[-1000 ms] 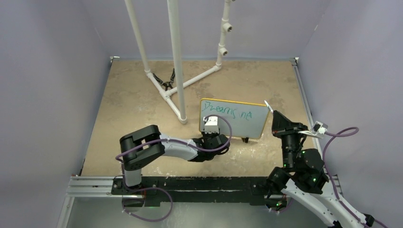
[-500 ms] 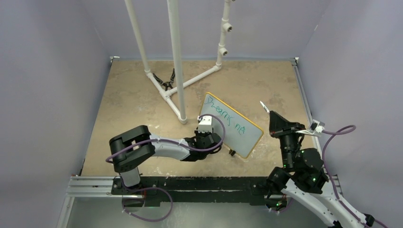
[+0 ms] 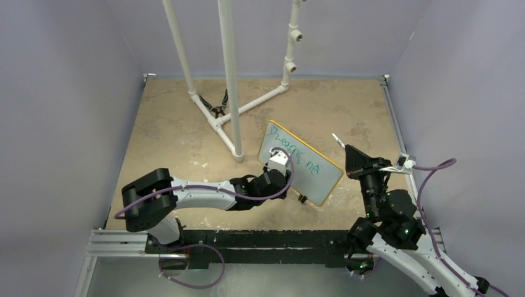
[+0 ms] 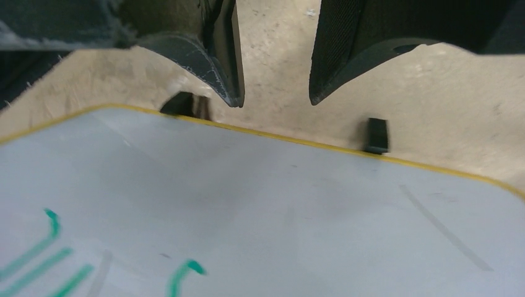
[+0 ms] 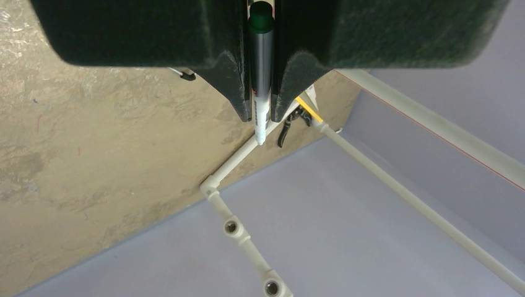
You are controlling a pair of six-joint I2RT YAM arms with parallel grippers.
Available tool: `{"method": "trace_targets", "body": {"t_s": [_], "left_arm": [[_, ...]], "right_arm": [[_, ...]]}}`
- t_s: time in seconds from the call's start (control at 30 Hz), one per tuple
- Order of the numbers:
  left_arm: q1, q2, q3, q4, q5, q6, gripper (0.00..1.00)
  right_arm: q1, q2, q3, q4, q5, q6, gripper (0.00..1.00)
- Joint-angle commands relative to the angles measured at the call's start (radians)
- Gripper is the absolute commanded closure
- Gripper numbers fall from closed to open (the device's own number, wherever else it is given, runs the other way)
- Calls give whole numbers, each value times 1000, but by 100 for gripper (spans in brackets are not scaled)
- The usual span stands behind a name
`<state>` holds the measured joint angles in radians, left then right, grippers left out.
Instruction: Write a sentence on the whiteboard
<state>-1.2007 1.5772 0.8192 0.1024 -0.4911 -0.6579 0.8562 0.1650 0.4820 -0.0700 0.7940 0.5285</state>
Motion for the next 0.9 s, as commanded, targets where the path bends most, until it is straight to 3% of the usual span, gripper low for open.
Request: {"method": "trace_targets", "body": {"t_s": [0.0,0.43,0.63,0.87], "left_arm": [[-25,49,18,125,198,107,61],[-37,297,115,326,430,100,70],[-37,377,143,340,374,55,78],[-36,454,214,373,291,-8,78]], "right_arm": [[-2,10,21,1,-5,14,100],[-2,27,63,27,35,-14,100],[-2,19,65,33,43,-24,100],[-2,5,66,20,56,-25,100]]}}
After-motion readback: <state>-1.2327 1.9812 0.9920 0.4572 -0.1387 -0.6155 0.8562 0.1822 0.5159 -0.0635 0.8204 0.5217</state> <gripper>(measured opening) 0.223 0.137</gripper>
